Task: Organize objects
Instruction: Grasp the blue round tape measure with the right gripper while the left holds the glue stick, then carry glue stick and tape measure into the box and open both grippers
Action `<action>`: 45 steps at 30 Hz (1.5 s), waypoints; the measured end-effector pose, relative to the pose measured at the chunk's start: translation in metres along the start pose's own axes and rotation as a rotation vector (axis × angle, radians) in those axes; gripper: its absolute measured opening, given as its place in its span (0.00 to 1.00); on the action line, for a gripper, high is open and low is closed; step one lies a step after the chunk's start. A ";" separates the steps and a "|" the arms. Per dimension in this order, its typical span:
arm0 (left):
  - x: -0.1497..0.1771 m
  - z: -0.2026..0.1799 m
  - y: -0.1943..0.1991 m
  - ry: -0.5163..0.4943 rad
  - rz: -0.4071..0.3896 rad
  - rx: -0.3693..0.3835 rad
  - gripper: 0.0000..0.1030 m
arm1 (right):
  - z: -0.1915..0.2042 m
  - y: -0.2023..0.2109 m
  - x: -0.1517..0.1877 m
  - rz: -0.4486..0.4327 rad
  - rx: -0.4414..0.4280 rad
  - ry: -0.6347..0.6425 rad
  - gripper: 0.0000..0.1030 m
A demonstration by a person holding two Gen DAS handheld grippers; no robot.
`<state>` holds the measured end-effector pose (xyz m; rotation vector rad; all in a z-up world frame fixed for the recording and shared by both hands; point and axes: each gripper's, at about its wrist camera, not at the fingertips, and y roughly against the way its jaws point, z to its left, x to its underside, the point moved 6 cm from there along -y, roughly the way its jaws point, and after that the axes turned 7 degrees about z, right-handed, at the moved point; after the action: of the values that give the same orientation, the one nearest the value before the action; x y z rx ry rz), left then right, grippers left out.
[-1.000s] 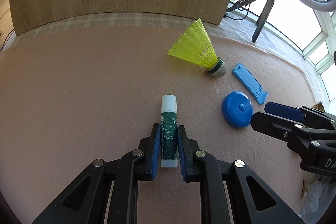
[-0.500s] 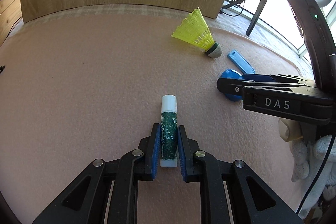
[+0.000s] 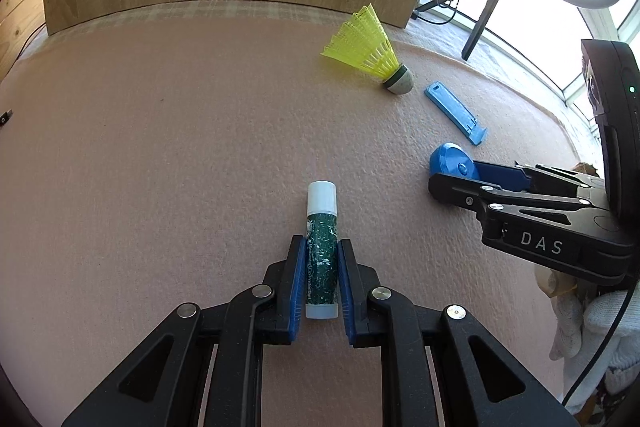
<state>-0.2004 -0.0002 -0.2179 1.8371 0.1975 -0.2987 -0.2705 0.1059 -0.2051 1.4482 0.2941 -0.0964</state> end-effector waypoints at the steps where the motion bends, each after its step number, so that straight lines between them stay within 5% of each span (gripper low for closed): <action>1: 0.003 -0.001 0.001 0.000 0.001 0.003 0.16 | -0.002 0.003 0.007 -0.002 -0.015 -0.006 0.45; 19: 0.049 -0.066 0.023 -0.052 0.015 0.130 0.16 | -0.076 0.100 0.142 -0.166 -0.083 -0.224 0.45; 34: 0.033 -0.247 0.032 -0.324 -0.015 0.267 0.16 | -0.191 0.168 0.237 -0.279 0.038 -0.461 0.45; 45: 0.039 -0.347 0.017 -0.492 0.015 0.312 0.16 | -0.242 0.189 0.267 -0.319 0.116 -0.542 0.45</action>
<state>-0.1229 0.3269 -0.1226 2.0050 -0.2157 -0.7927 -0.0025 0.3978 -0.1137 1.4202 0.0704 -0.7609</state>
